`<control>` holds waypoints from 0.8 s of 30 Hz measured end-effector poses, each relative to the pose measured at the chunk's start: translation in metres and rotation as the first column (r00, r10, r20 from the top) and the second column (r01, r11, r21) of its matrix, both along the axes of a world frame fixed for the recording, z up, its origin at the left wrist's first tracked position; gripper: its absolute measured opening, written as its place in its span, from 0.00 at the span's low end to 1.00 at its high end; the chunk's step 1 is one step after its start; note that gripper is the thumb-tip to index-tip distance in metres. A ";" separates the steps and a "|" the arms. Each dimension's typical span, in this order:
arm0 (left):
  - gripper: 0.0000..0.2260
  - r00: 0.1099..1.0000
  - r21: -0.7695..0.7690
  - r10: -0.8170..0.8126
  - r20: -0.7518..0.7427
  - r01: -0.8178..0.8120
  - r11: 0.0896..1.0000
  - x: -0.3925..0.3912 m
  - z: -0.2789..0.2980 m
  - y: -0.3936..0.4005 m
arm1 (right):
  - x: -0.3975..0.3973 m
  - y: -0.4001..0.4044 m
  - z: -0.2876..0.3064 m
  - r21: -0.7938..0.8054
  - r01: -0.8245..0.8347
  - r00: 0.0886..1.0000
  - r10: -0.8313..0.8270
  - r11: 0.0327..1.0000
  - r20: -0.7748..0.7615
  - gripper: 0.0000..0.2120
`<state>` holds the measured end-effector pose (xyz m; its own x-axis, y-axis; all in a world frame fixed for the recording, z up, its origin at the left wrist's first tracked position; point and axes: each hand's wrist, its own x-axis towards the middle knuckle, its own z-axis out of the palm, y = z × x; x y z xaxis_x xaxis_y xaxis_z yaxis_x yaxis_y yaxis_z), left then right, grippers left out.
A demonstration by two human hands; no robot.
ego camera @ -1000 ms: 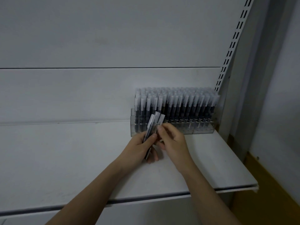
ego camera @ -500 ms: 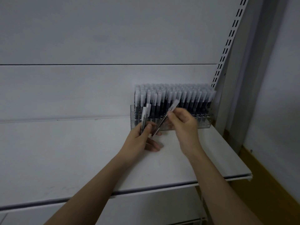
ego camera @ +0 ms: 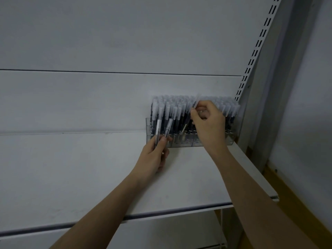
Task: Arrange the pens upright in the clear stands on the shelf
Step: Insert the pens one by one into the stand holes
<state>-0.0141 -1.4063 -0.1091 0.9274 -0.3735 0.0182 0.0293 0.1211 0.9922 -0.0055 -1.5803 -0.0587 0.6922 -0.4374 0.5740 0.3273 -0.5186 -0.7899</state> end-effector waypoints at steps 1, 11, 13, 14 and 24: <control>0.13 1.000 -0.001 0.001 0.003 -0.001 1.000 0.001 -0.001 0.000 | 0.001 0.000 -0.002 -0.020 0.006 1.000 -0.006 1.000 -0.006 0.03; 0.12 0.999 -0.010 0.006 0.042 -0.006 1.000 0.002 -0.004 0.002 | 0.003 0.005 -0.021 -0.173 -0.020 0.993 -0.001 0.985 -0.122 0.03; 0.12 0.999 -0.007 0.003 0.042 -0.003 1.000 0.002 -0.004 0.003 | 0.003 0.006 -0.025 -0.213 -0.046 0.981 0.004 0.976 -0.192 0.03; 0.12 0.999 -0.003 0.000 0.043 0.000 1.000 0.002 -0.004 0.003 | 0.003 0.006 -0.027 -0.229 -0.054 0.975 0.002 0.972 -0.223 0.03; 0.12 0.995 0.072 -0.085 0.057 0.081 0.994 0.001 -0.004 0.002 | -0.036 0.025 -0.073 -0.008 -0.177 0.914 0.161 0.984 -0.372 0.03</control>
<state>-0.0128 -1.4043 -0.1126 0.8910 -0.4518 0.0444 -0.0238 0.0513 0.9984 -0.0416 -1.5549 -0.1312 0.9194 -0.2770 0.2791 0.1028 -0.5157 -0.8506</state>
